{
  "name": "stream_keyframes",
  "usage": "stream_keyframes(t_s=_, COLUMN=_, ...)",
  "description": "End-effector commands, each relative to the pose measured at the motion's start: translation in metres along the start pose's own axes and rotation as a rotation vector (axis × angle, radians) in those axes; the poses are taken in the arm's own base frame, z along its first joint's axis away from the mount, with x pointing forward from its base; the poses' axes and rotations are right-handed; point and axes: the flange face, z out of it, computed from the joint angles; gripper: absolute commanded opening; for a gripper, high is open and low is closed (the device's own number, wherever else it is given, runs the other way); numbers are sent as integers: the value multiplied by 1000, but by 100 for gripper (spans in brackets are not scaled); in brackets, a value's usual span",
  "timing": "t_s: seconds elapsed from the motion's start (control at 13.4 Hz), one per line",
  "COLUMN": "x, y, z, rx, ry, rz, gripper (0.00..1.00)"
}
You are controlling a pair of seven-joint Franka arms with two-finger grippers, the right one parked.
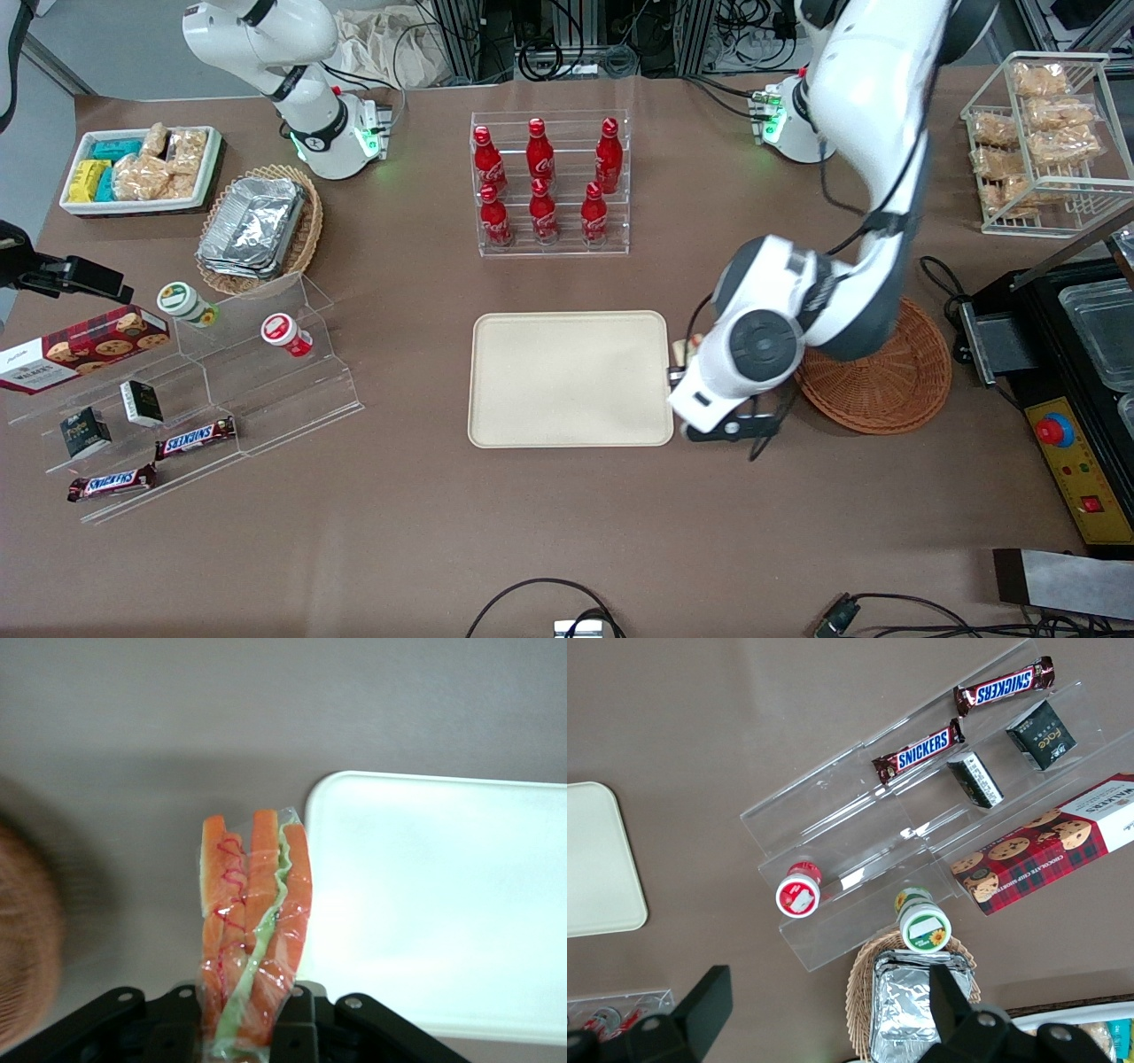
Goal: Place sandwich from basket to tray
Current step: 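Lift the sandwich and carry it toward the beige tray, then lower the sandwich onto the beige tray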
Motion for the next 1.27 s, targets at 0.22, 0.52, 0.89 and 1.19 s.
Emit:
stream_keyframes(t_s=0.22, x=-7, y=53, z=62, rx=-3, ry=24, rz=-31, gripper=0)
stream_keyframes(t_s=0.52, x=-10, y=51, z=77, rx=14, ry=1, rz=-23, gripper=92)
stream_keyframes(t_s=0.89, x=-36, y=78, z=80, rx=32, ry=-10, rz=11, gripper=94)
stream_keyframes(t_s=1.19, x=-43, y=78, z=60, rx=30, ry=-8, rz=15, gripper=99)
